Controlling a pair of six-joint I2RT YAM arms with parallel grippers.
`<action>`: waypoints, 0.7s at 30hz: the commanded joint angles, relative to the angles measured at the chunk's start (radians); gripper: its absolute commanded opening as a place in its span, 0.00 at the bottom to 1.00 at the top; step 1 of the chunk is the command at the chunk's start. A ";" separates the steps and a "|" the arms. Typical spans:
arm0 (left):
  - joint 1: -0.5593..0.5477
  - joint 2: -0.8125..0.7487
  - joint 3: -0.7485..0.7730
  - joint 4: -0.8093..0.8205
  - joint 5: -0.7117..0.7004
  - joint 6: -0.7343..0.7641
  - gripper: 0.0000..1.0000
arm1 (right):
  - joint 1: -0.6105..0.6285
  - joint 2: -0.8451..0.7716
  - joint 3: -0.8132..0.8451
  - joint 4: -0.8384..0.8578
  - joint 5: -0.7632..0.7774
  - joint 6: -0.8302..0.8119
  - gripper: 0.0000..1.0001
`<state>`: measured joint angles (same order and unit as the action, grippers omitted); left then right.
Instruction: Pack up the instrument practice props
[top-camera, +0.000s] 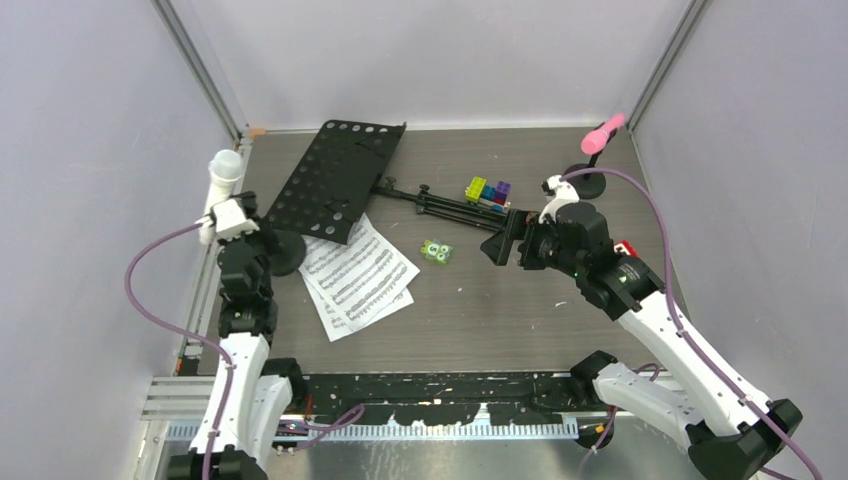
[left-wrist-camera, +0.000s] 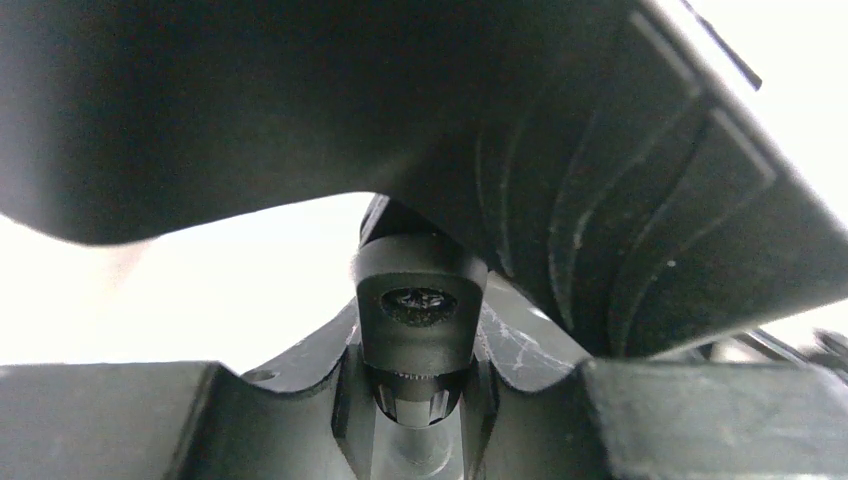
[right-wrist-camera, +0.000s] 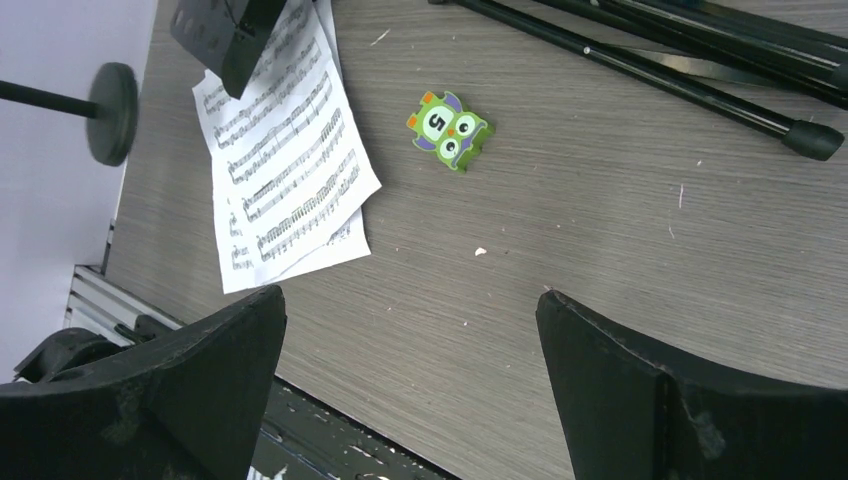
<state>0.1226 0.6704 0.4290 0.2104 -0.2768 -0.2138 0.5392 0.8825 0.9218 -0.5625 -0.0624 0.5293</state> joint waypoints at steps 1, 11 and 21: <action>-0.151 -0.051 0.076 0.072 0.270 -0.006 0.00 | 0.003 -0.052 0.037 -0.002 0.036 0.000 1.00; -0.593 -0.023 0.101 0.108 0.469 0.063 0.00 | 0.003 -0.183 0.035 -0.055 0.130 0.009 1.00; -1.067 0.323 0.162 0.261 0.486 0.269 0.00 | 0.004 -0.397 -0.009 -0.074 0.235 -0.007 1.00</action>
<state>-0.8349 0.8852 0.5056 0.2630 0.1856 -0.0650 0.5392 0.5594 0.9188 -0.6487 0.1078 0.5293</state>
